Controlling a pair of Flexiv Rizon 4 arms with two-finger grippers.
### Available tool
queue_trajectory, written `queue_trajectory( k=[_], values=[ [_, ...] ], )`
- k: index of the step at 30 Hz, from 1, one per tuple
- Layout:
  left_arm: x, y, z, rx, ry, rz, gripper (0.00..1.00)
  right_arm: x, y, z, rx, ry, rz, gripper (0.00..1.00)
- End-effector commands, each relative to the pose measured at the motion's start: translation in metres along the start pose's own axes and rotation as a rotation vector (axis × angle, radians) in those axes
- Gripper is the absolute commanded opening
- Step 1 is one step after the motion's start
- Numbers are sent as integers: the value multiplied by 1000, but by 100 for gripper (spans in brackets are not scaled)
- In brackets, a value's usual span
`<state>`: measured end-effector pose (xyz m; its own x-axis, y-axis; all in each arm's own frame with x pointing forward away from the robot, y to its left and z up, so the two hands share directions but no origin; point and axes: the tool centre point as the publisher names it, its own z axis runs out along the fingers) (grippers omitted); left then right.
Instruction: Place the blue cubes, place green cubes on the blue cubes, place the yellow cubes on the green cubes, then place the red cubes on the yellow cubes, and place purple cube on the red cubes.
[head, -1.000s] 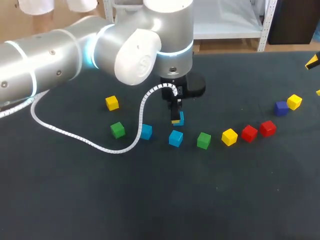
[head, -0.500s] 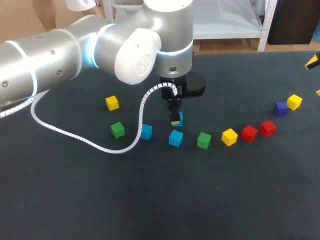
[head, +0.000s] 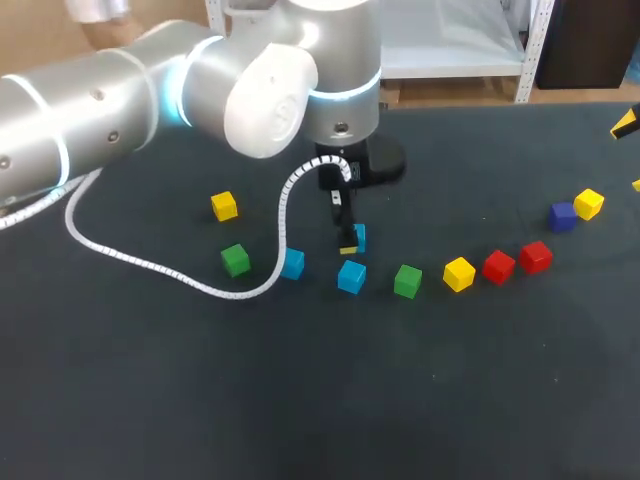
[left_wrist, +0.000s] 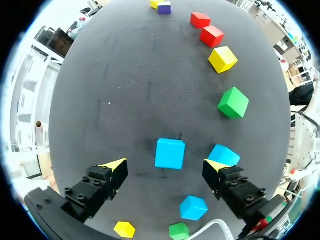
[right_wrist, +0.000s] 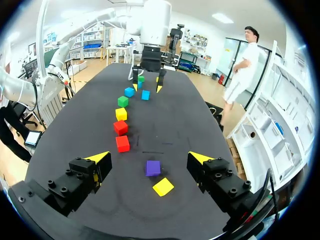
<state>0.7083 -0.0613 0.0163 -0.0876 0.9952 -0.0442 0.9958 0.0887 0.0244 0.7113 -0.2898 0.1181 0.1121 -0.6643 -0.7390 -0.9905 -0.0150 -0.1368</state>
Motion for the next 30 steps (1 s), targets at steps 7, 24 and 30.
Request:
queue_trajectory(
  k=[7, 24, 30],
  values=[
    [35, -10, -24, -12, -14, 13, 100, -1, 2, 0, 4, 1, -1, 100],
    [90, -47, -29, -29, -25, 376, 100, -1, 2, 0, 4, 1, -1, 100],
    [98, -49, -20, -63, 18, 447, 100, -1, 2, 0, 4, 1, -1, 100]
  ],
)
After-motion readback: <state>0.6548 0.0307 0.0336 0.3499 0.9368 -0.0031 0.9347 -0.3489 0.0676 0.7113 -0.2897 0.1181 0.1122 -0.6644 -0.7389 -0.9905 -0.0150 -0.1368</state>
